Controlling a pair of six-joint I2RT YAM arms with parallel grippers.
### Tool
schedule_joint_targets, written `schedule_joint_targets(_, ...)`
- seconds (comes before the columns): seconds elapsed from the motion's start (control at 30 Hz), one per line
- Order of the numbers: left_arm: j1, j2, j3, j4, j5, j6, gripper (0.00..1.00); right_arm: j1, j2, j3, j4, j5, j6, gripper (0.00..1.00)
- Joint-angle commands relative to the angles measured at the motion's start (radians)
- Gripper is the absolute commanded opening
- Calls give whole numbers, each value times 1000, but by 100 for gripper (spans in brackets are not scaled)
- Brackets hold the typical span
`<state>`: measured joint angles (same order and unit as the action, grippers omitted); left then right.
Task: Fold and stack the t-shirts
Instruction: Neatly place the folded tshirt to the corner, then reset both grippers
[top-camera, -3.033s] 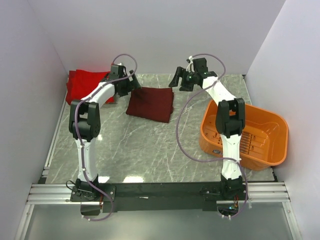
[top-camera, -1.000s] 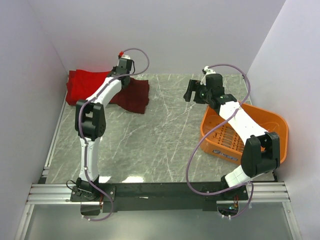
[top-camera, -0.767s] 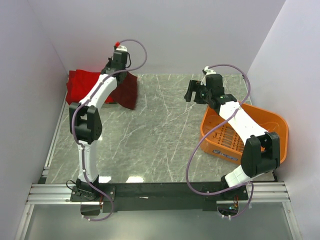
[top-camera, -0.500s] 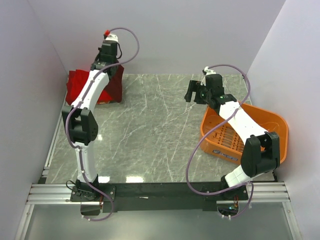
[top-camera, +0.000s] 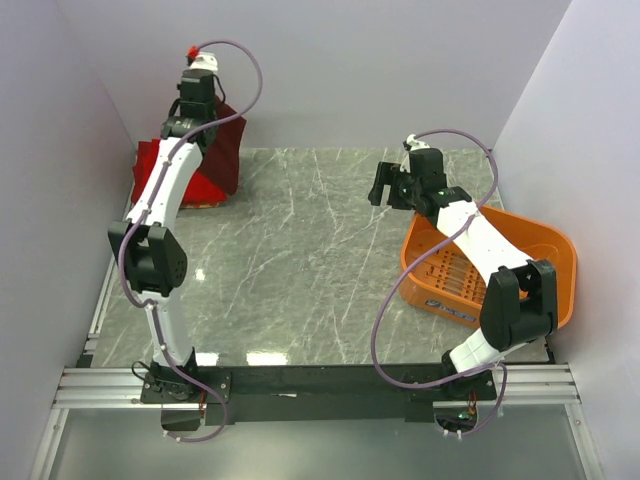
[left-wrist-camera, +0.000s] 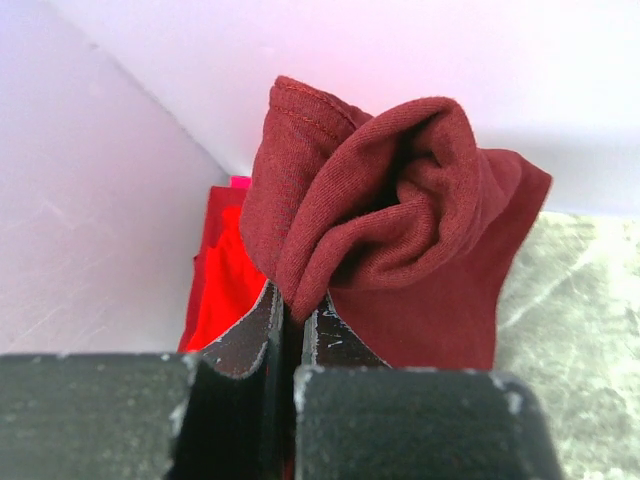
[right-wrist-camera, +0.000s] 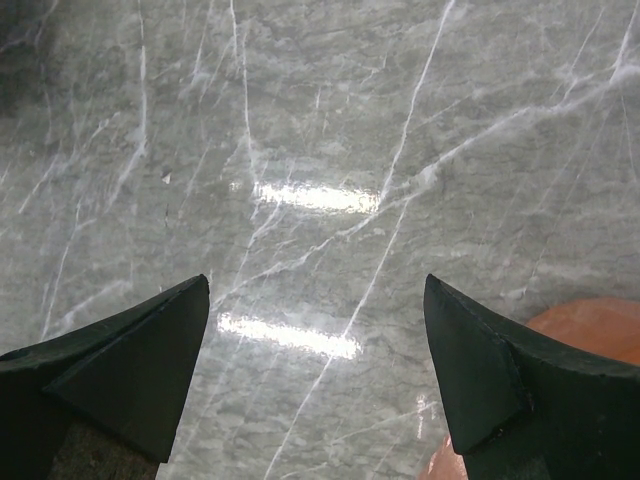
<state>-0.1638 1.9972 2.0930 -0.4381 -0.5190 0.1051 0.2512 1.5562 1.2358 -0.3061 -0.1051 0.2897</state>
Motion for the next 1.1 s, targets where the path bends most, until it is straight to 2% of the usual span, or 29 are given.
schedule_joint_targets(0.0, 50, -80, -2, 61, 2, -37, 1, 2, 2, 42, 13, 4, -11, 94)
schedule_joint_targets(0.23, 161, -54, -62, 85, 63, -48, 1, 2, 8, 47, -4, 22, -14, 94)
schedule_joint_targets(0.47, 283, 37, -70, 79, 134, -85, 1, 2, 11, 63, -28, 41, -14, 94)
schedule_joint_targets(0.5, 290, 46, -74, 84, 134, -82, 8, 2, 10, 63, -37, 39, -12, 94)
schedule_joint_targets(0.57, 302, 69, -73, 87, 126, -82, 18, 2, -10, 53, -44, 44, -12, 94)
schedule_joint_targets(0.63, 317, 97, -51, 64, 126, -99, 35, 2, -41, 36, -47, 67, -12, 94)
schedule_joint_targets(0.67, 322, 103, -39, 52, 125, -99, 47, 2, -50, 31, -45, 73, -14, 94)
schedule_joint_targets(0.7, 325, 109, -10, 32, 126, -143, 89, 2, -59, 30, -51, 76, -12, 94)
schedule_joint_targets(0.73, 331, 117, 4, 6, 114, -159, 99, 2, -74, 28, -53, 77, -9, 94)
schedule_joint_targets(0.83, 330, 92, 45, -45, 100, -228, 99, 2, -108, 16, -50, 71, 0, 94)
schedule_joint_targets(0.93, 330, 28, 4, -63, 135, -341, 99, 2, -139, -12, -28, 64, 11, 95)
schedule_joint_targets(1.07, 325, -197, -198, -1, 336, -520, 99, 2, -165, -41, -11, 36, 22, 95)
